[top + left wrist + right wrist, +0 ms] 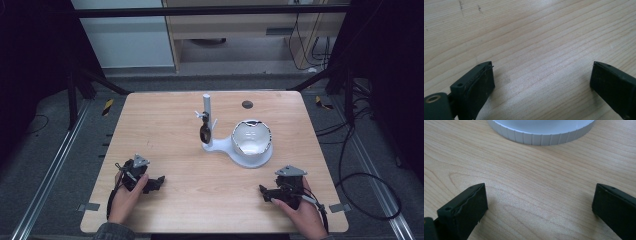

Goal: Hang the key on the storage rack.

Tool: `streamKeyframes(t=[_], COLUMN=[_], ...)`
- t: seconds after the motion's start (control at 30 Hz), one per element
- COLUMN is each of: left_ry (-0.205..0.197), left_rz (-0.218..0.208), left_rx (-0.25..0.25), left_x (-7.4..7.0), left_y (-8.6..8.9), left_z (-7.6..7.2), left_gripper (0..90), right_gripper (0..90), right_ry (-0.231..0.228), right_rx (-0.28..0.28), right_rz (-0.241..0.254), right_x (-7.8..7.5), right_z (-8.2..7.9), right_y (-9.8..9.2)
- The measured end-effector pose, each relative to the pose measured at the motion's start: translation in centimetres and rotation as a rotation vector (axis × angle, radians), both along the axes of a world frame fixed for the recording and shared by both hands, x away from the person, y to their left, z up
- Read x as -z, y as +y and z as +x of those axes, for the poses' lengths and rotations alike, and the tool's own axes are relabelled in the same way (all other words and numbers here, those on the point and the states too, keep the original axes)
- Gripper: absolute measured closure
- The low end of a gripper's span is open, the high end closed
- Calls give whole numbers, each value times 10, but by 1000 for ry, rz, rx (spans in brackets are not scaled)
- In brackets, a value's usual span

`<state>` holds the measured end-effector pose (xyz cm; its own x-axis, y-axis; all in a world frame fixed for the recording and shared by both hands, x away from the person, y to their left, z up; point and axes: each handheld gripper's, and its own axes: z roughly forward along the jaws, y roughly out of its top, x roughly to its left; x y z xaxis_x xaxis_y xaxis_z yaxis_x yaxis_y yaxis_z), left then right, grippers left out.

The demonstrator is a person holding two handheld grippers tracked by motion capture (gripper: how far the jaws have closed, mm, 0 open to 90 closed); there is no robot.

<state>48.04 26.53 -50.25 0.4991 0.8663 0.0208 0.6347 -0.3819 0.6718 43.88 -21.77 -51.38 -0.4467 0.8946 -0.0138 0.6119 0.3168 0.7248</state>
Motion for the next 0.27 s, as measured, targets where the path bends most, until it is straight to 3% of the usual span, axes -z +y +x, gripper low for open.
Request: streamKeyframes(t=[0.27], left_ry=[-14], left_rz=[-6], left_rx=[23], left_x=[3], left_y=[1], left_z=[0], left_gripper=[0], right_gripper=[3], right_ry=[1], right_rx=[0], right_rz=[1], right_x=[0], right_z=[0], right_y=[0])
